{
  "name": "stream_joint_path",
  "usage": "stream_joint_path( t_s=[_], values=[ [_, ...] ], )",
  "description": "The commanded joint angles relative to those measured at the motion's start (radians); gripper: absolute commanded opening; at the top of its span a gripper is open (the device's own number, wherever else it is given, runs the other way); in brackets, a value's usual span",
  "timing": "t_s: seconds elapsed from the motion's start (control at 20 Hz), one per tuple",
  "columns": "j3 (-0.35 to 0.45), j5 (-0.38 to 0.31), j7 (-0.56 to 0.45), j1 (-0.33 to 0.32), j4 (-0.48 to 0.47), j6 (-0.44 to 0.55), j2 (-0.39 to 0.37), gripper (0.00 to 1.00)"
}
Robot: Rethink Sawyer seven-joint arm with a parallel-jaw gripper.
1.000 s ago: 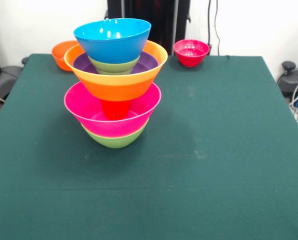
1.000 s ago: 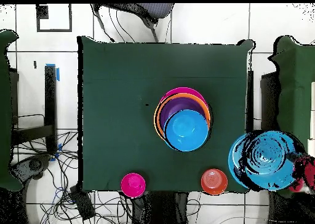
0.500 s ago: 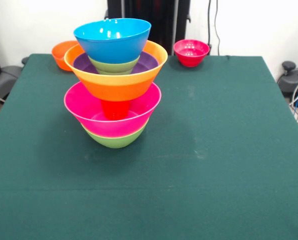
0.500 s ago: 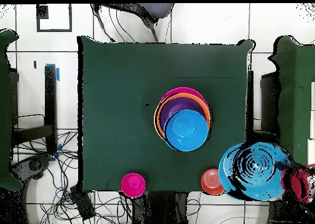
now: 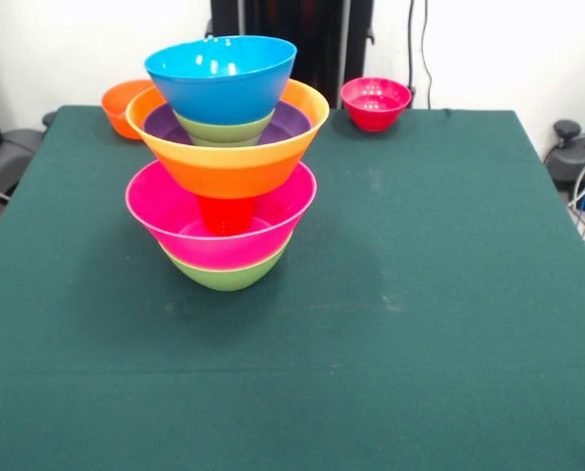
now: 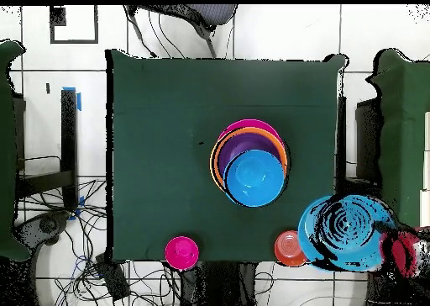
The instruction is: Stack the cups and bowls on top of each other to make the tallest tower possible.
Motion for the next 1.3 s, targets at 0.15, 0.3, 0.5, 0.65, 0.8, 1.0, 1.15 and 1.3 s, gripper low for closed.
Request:
stream_joint_path(
  t_s=[0.15,0.3,0.5,0.65,0.8,1.0,1.15,1.3],
  values=[
    [-0.094,0.000,-0.370,0.083,0.161,-0.053,-0.006,0.00],
    [-0.114,-0.001,-0.369,0.093,0.163,-0.051,-0.005,0.00],
    [-0.147,0.008,-0.400,0.107,0.178,-0.072,-0.006,0.00],
    [-0.170,0.013,-0.416,0.118,0.186,-0.087,-0.004,0.00],
    [-0.189,0.018,-0.428,0.130,0.193,-0.101,-0.001,0.00],
    [-0.216,0.022,-0.447,0.145,0.201,-0.116,0.002,0.00],
    [-0.225,0.031,-0.464,0.146,0.213,-0.135,0.002,0.00],
    [-0.255,0.035,-0.480,0.166,0.219,-0.152,0.008,0.00]
  ],
)
